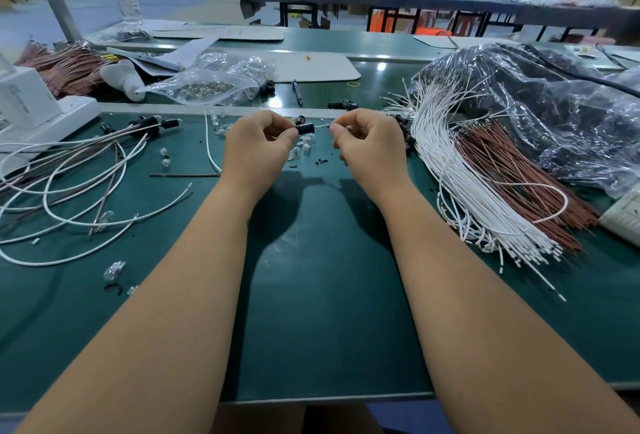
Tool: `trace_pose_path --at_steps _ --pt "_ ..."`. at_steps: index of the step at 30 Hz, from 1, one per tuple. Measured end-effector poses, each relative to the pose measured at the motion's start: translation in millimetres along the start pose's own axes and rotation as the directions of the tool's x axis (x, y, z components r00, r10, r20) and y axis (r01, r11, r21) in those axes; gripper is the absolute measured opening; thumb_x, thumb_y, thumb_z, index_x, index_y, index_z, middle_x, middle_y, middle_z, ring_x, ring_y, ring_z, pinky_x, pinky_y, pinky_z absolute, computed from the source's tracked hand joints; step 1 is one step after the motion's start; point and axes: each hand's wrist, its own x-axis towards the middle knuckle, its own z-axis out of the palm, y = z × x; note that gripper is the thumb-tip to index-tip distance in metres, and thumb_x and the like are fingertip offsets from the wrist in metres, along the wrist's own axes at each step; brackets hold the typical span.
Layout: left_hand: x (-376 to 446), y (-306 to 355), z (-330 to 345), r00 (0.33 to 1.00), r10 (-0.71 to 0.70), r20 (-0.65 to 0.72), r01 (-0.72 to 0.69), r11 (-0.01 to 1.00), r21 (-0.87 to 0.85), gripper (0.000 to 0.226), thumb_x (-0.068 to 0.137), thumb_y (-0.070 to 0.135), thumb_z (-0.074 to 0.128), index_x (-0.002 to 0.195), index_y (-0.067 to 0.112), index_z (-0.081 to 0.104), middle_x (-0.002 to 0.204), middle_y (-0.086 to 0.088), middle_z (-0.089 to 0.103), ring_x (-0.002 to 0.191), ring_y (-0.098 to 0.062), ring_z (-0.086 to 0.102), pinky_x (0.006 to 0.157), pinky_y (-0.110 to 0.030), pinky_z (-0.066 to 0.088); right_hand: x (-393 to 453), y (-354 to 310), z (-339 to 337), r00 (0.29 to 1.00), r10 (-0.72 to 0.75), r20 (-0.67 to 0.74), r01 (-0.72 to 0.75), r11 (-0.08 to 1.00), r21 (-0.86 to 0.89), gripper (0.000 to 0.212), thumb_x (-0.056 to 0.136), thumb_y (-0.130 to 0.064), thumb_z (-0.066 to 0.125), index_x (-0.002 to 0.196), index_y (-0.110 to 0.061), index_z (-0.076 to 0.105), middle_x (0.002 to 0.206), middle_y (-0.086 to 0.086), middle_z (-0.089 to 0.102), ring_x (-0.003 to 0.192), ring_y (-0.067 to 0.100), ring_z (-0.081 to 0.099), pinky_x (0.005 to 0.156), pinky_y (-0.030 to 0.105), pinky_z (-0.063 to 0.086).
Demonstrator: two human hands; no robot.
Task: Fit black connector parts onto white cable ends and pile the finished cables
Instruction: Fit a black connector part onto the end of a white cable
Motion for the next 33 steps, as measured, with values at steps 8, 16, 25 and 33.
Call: trace_pose_path --at_steps 8,16,25,33 --pt "-1 1 2 0.996 0.018 0.091 -0.013 0.999 -0.052 0.006 0.087 0.012 0.067 0.083 0.017 0.067 0.065 0.008 0.061 0.053 0.006 0.05 0.057 -0.01 0.041 -1 -3 -5 0.99 0.123 0.063 -0.136 0.955 0.262 0.017 0.091 -0.005 0.059 0.076 -0.013 0.063 0.064 0.004 0.062 0.048 0.007 0.052 0.051 0.021 0.048" --pt "-2 5 4 0.997 0.063 0.052 -0.062 0.998 -0.019 0.003 0.085 0.009 0.069 0.087 0.011 0.07 0.073 0.005 0.065 0.066 0.0 0.059 0.062 -0.006 0.044 -2 -3 -3 0.991 0.102 0.09 -0.122 0.961 0.249 0.014 0.092 -0.003 0.058 0.08 -0.009 0.063 0.065 0.006 0.062 0.047 0.007 0.052 0.051 0.022 0.047" --pt "-4 8 1 0.997 0.044 0.067 -0.038 0.995 -0.087 0.006 0.086 0.008 0.069 0.085 0.014 0.069 0.079 -0.005 0.069 0.071 -0.008 0.062 0.07 -0.019 0.05 -1 -2 -3 0.995 0.081 0.063 -0.091 0.98 0.177 0.018 0.093 -0.005 0.059 0.078 -0.017 0.062 0.068 0.004 0.062 0.049 0.004 0.054 0.055 0.023 0.049" --pt "-5 9 4 0.995 0.064 0.078 -0.06 0.997 -0.055 0.005 0.085 0.012 0.07 0.088 0.009 0.072 0.074 0.0 0.067 0.068 -0.009 0.06 0.065 -0.016 0.046 -1 -4 -1 0.997 0.057 0.06 -0.064 0.991 0.118 0.011 0.092 -0.006 0.06 0.083 -0.009 0.064 0.067 0.008 0.062 0.052 0.01 0.054 0.06 0.034 0.051"
